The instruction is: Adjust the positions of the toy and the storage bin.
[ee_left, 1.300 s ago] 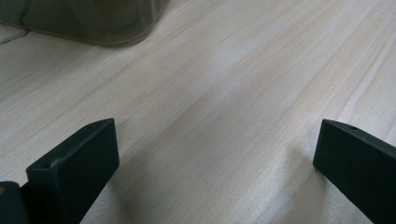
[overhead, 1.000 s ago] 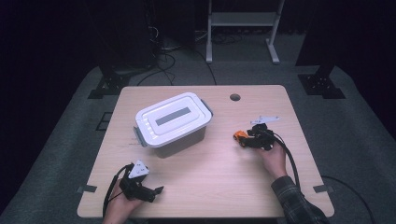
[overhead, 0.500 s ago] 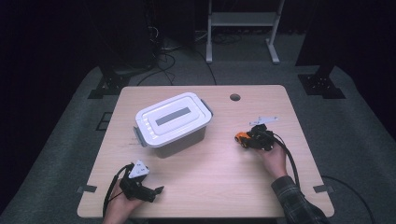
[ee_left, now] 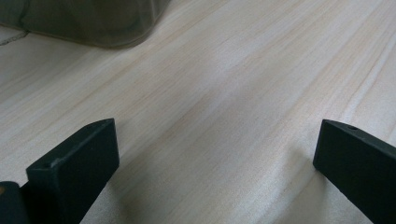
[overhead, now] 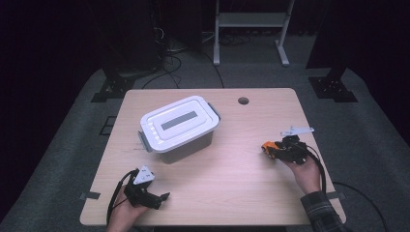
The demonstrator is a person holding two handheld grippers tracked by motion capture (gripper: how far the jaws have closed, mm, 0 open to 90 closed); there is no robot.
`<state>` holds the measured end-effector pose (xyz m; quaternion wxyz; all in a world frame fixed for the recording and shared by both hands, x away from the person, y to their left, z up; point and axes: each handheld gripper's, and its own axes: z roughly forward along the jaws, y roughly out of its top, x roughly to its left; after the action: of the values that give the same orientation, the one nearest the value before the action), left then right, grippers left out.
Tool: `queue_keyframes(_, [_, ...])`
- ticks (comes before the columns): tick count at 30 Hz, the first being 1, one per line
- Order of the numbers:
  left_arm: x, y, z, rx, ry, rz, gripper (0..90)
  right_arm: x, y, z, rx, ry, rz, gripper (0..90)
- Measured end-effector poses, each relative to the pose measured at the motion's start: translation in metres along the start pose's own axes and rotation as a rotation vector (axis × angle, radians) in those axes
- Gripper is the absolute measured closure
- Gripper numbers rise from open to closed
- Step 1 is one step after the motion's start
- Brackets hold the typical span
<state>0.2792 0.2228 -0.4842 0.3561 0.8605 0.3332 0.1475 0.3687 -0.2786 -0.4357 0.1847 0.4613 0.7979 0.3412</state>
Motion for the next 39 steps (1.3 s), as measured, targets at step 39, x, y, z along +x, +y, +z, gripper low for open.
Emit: queue_keyframes(39, [0.0,0.0,0.0,-0.003,0.001,-0.001,0.0,-0.05,-0.082,-0.06,0.067,-0.1,0.082,58.4])
